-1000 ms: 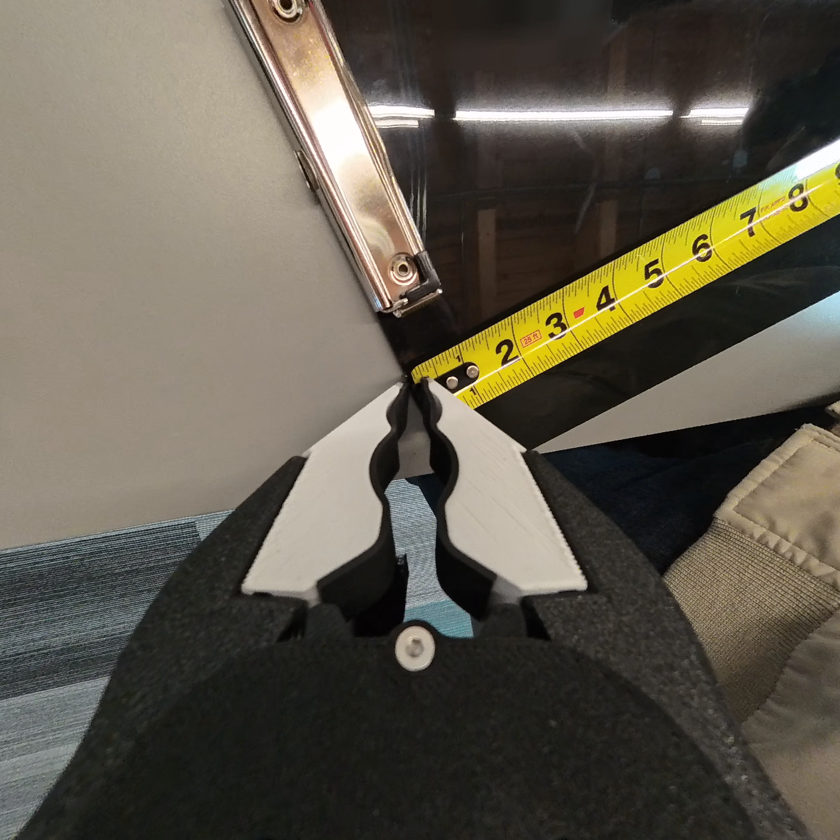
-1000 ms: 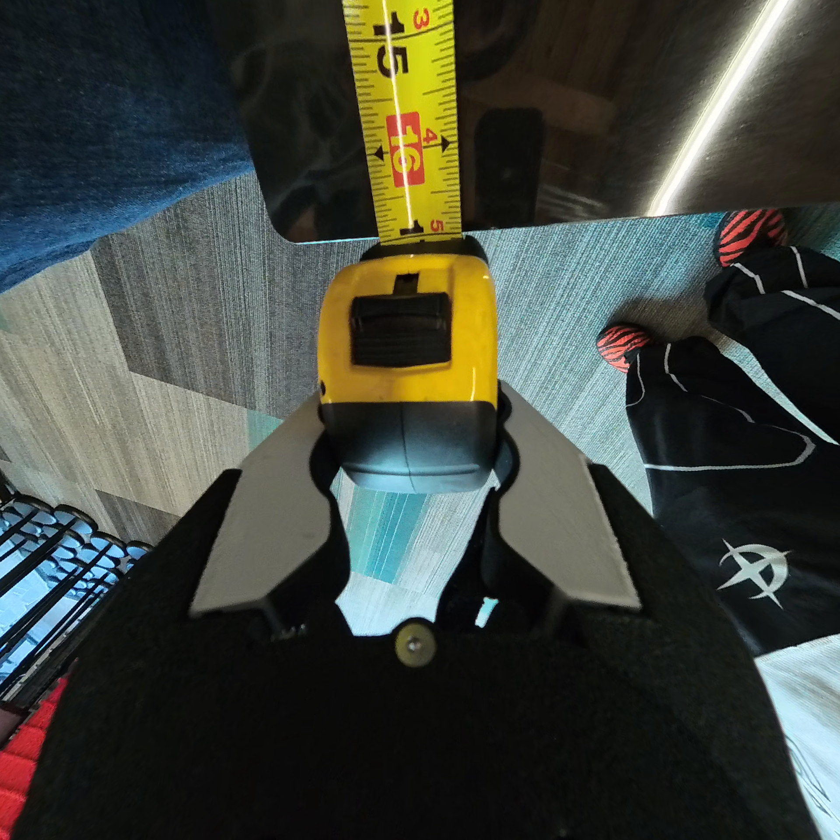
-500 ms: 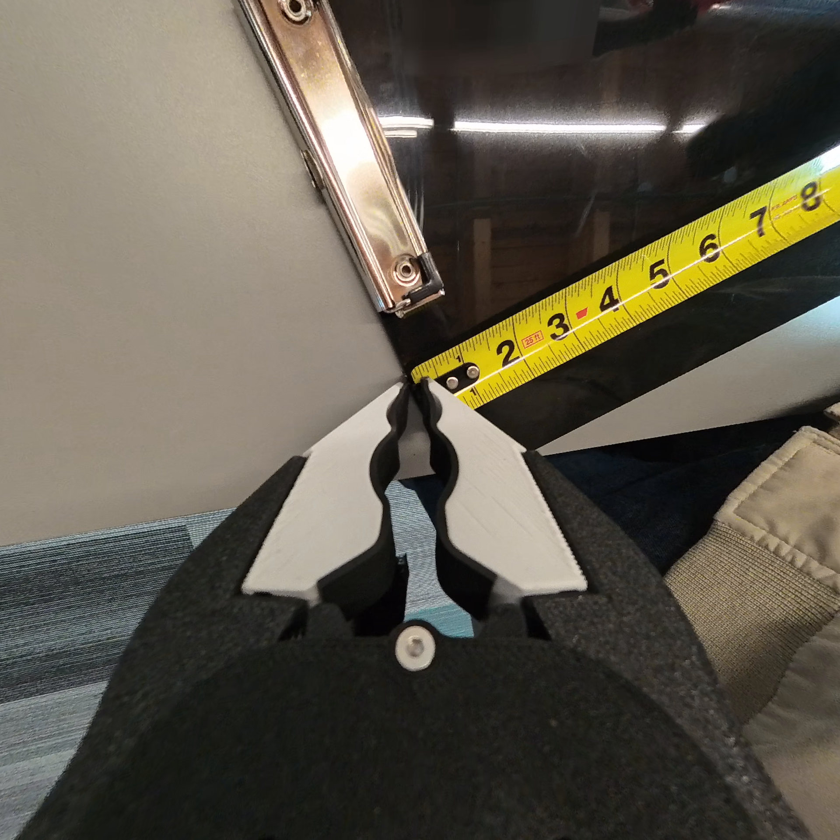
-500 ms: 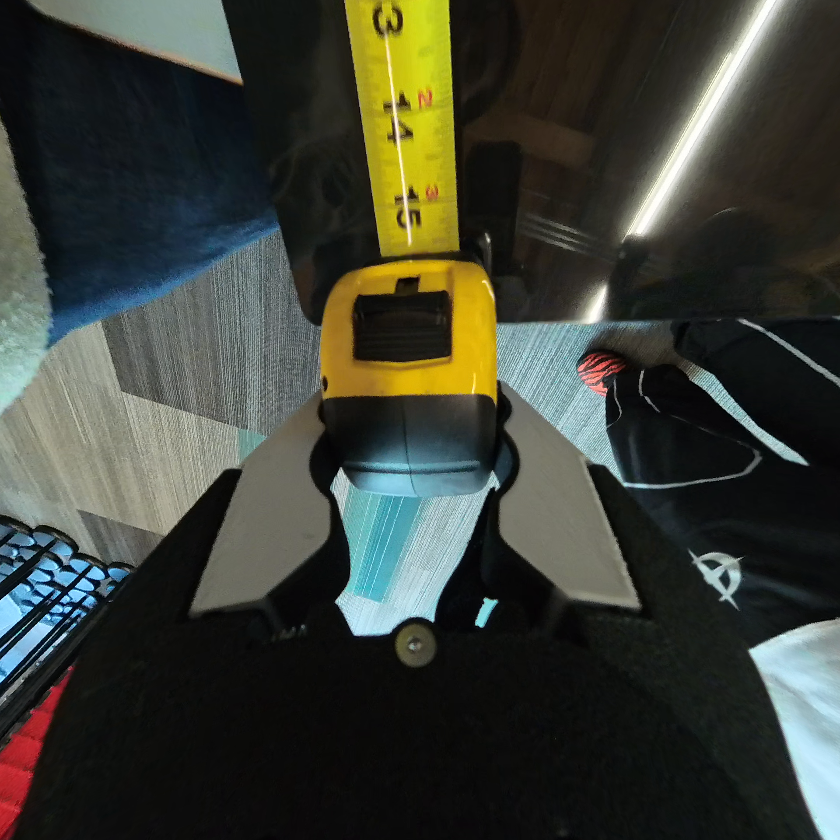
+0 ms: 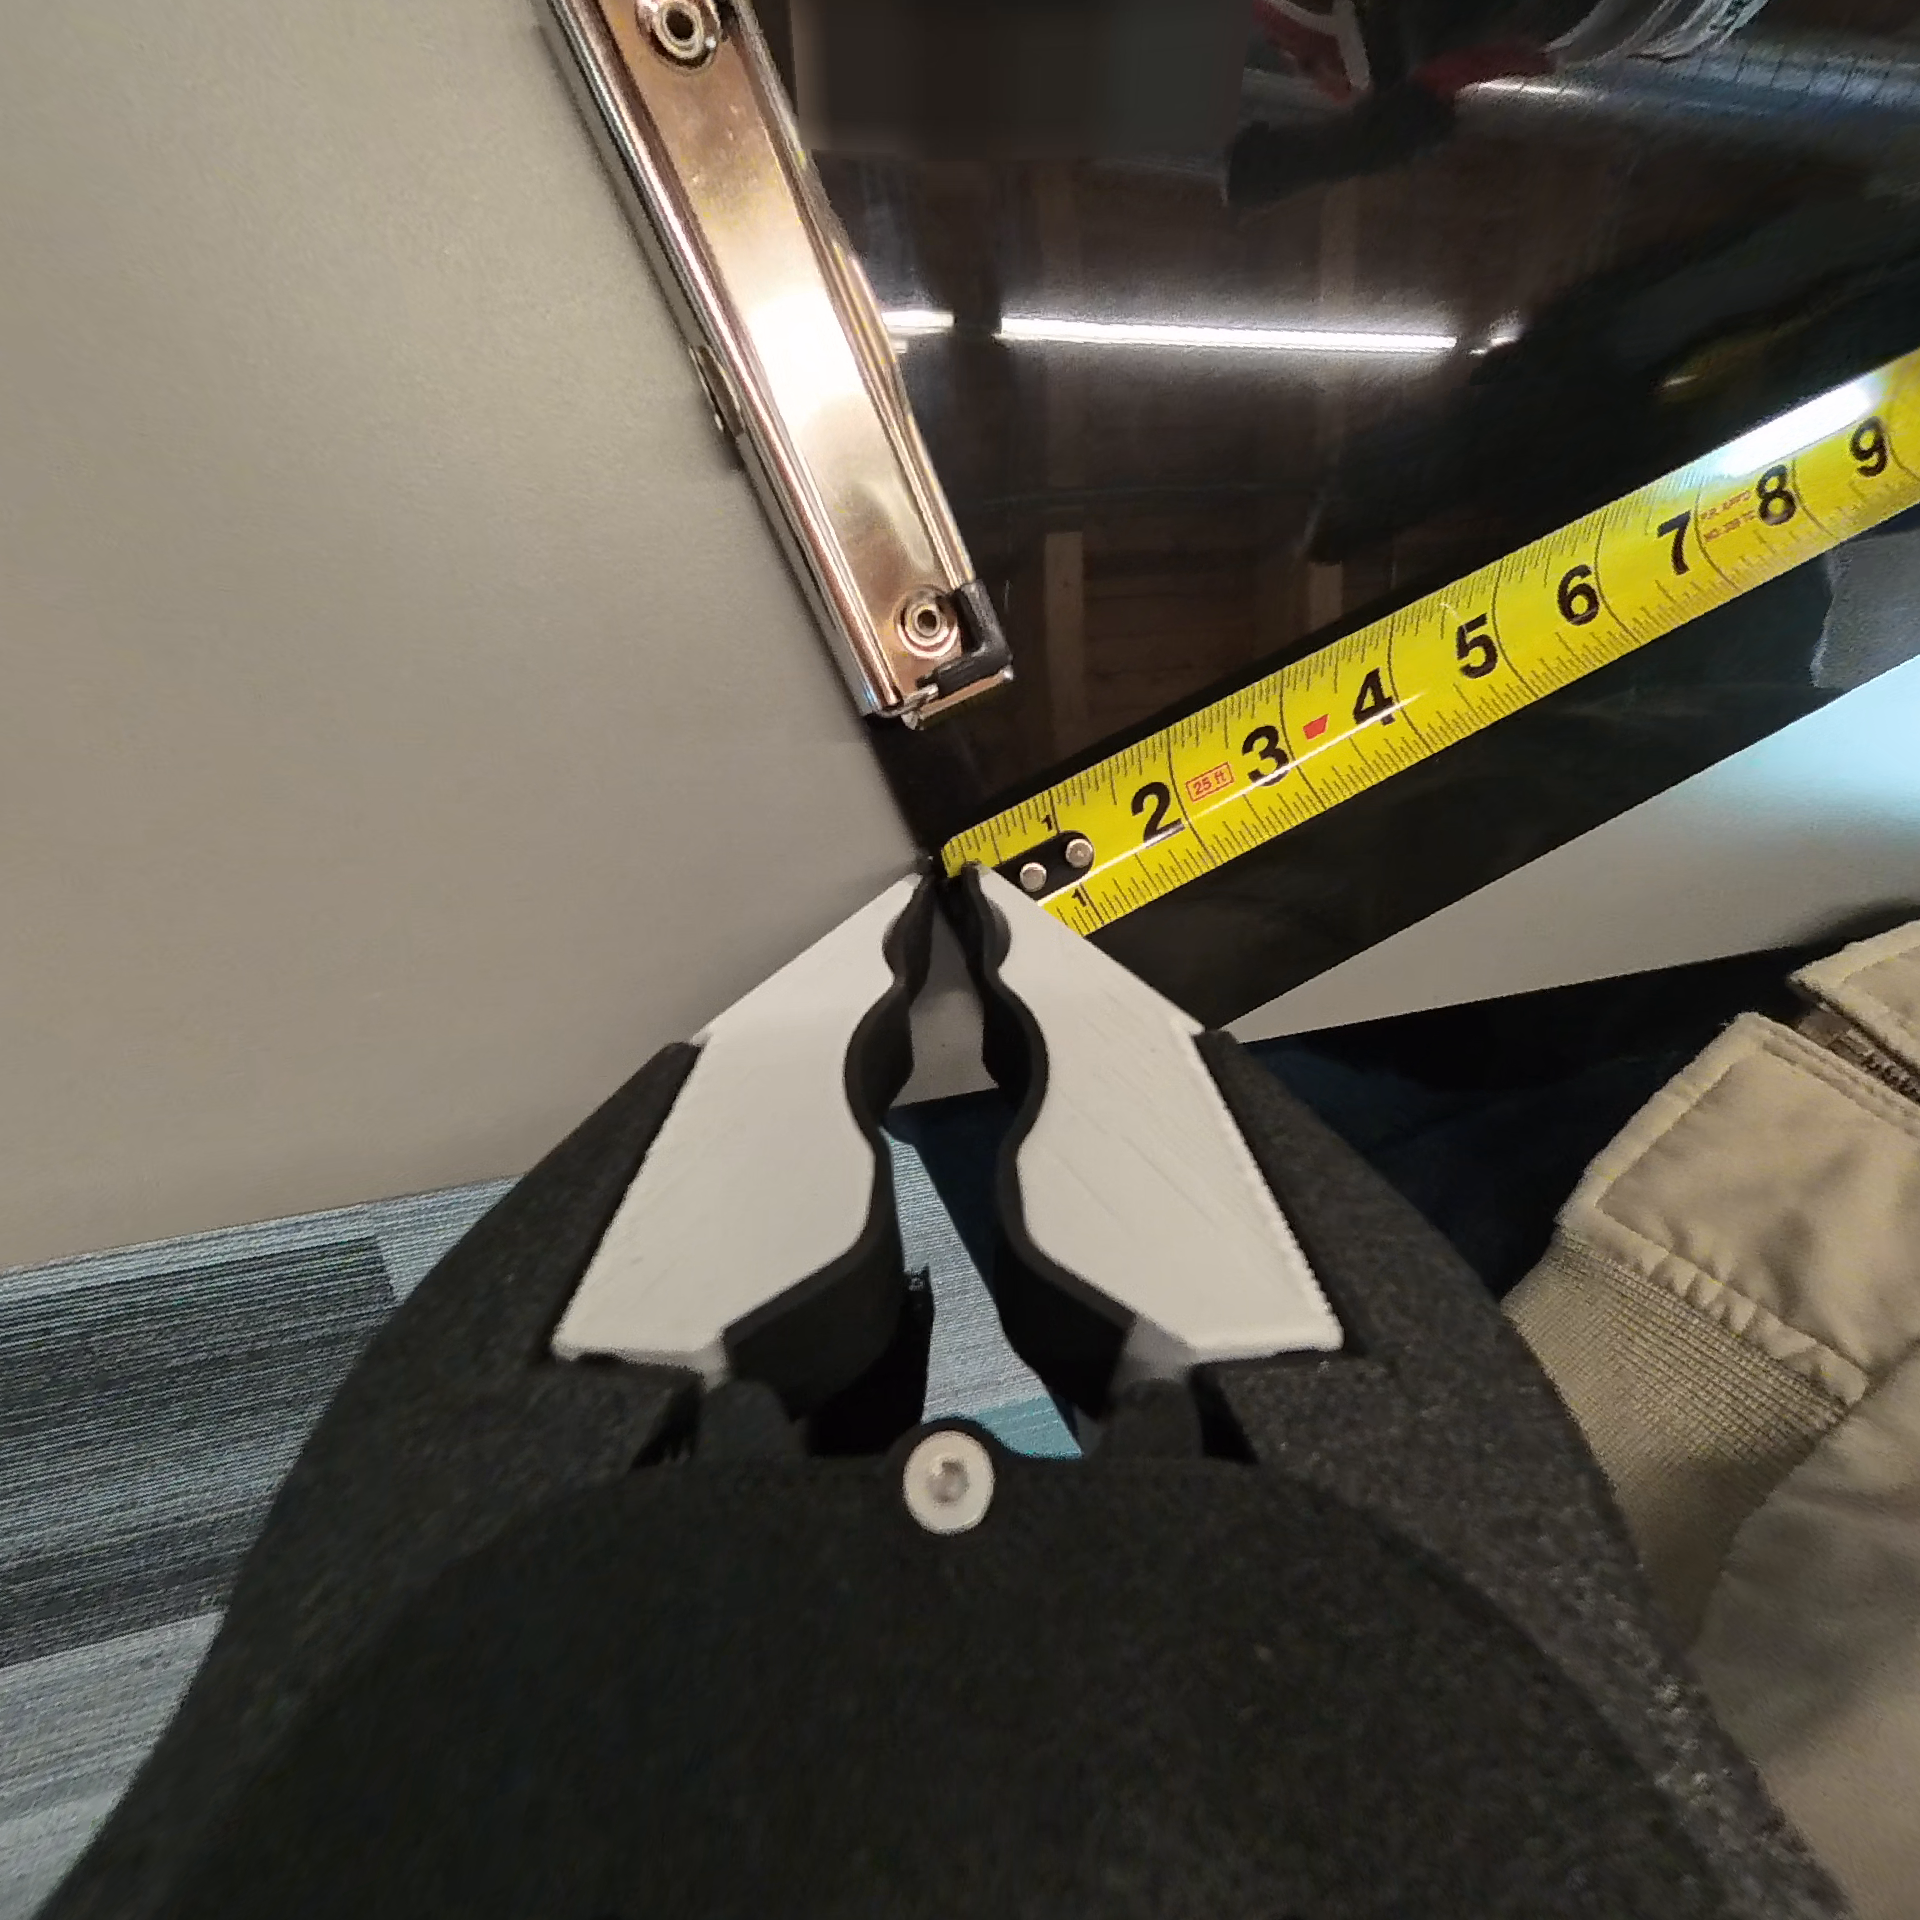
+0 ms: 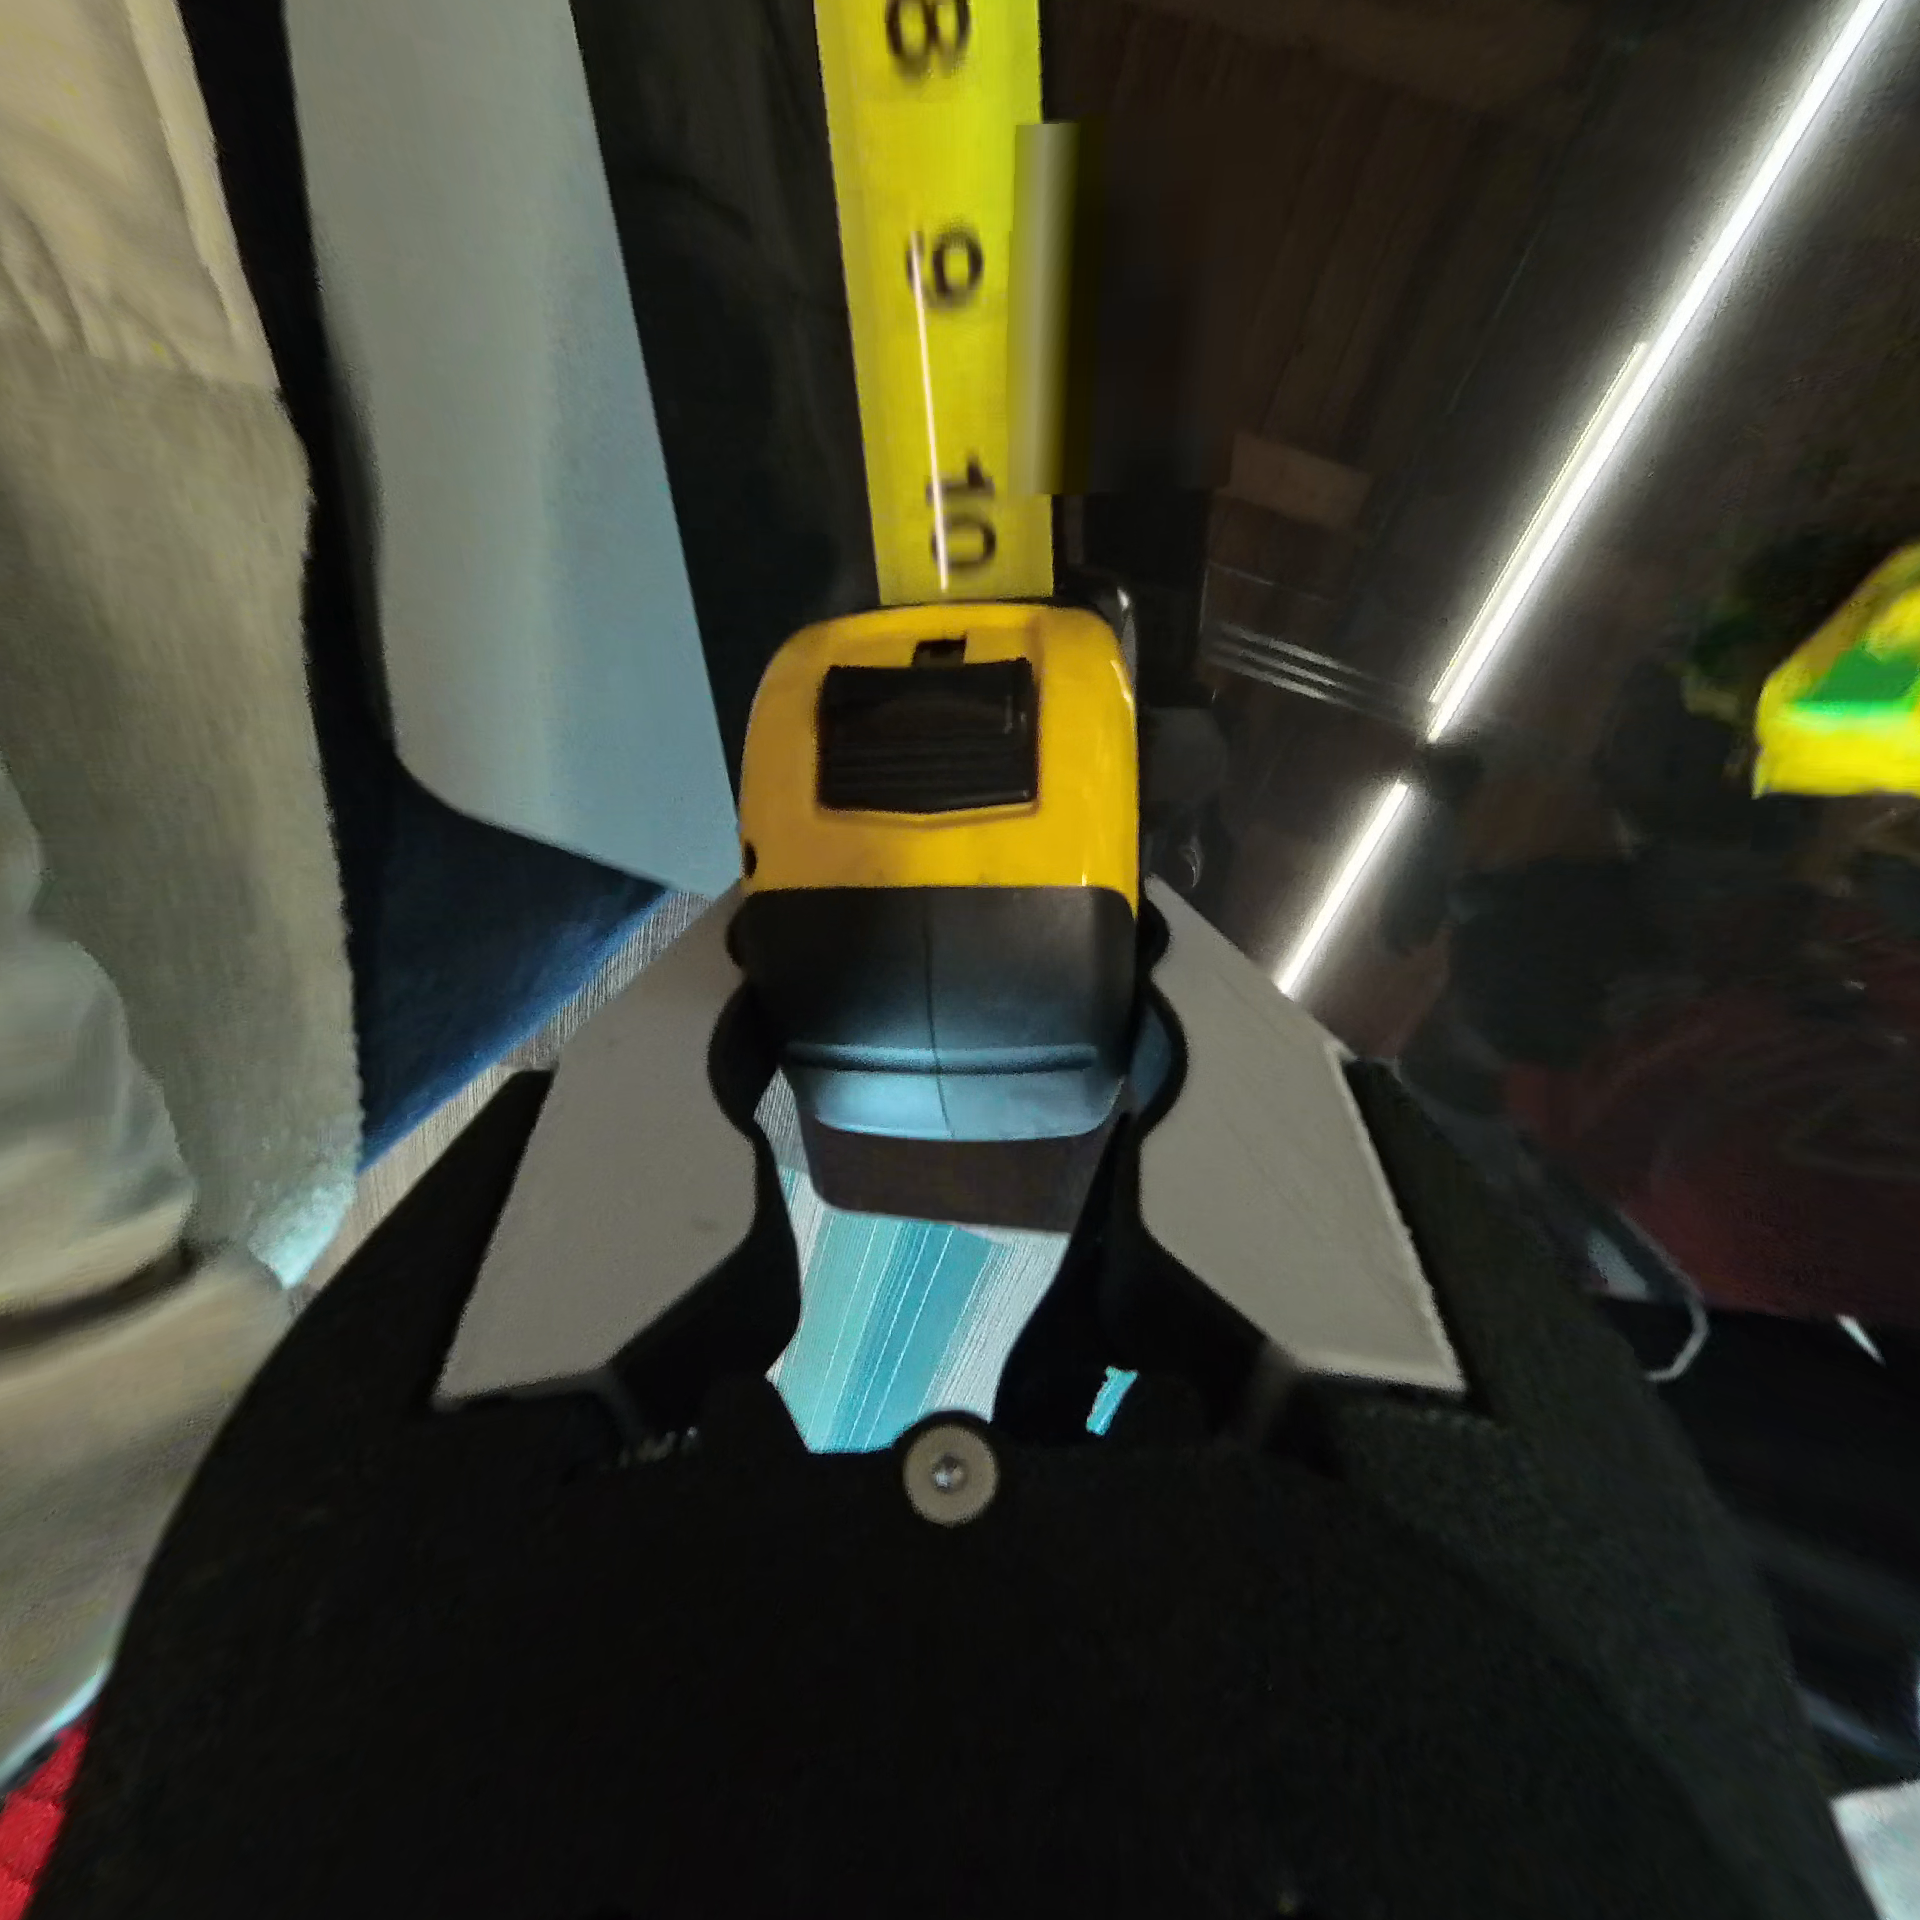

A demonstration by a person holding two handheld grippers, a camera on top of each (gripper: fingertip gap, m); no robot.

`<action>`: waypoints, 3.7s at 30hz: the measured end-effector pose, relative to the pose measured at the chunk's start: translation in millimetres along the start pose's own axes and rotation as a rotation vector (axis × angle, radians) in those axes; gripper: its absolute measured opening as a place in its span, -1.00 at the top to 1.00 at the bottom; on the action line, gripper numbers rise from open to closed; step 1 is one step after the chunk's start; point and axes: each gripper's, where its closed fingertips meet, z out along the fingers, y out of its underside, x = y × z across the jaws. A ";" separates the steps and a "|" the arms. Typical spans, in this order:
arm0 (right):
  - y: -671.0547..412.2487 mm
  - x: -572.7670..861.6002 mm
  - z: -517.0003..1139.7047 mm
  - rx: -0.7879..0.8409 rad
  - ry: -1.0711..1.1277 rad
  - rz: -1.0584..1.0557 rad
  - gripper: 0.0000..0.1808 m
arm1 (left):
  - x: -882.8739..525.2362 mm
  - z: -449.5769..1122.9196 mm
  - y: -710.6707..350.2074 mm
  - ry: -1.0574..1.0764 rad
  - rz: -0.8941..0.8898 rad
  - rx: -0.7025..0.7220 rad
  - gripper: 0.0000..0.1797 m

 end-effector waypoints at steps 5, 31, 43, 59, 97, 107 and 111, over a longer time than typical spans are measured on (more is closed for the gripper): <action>-58.4 -4.9 5.4 0.042 -0.001 -0.016 0.28 | 1.0 0.2 -1.0 0.028 -0.002 0.016 0.93; -259.3 -21.7 26.3 0.148 -0.046 0.026 0.27 | -8.8 -6.6 6.2 0.419 -0.097 -0.017 0.83; -268.6 -20.9 1.6 0.296 -0.172 0.124 0.28 | 12.0 -20.5 -0.6 0.476 0.135 -0.023 0.67; -126.7 21.4 0.8 0.254 -0.008 0.278 0.28 | 84.5 -5.6 -39.8 0.514 0.223 -0.014 0.64; 17.6 -13.3 -37.5 0.886 0.109 0.722 0.25 | 243.9 53.8 -106.0 0.393 0.189 -0.159 0.15; 61.4 -4.3 -36.4 0.773 0.185 0.686 0.02 | 234.9 50.4 -102.5 0.392 0.167 -0.215 0.15; 6.6 -17.9 -27.0 0.789 0.197 0.528 -0.02 | 239.7 58.7 -114.9 0.356 0.015 -0.224 0.14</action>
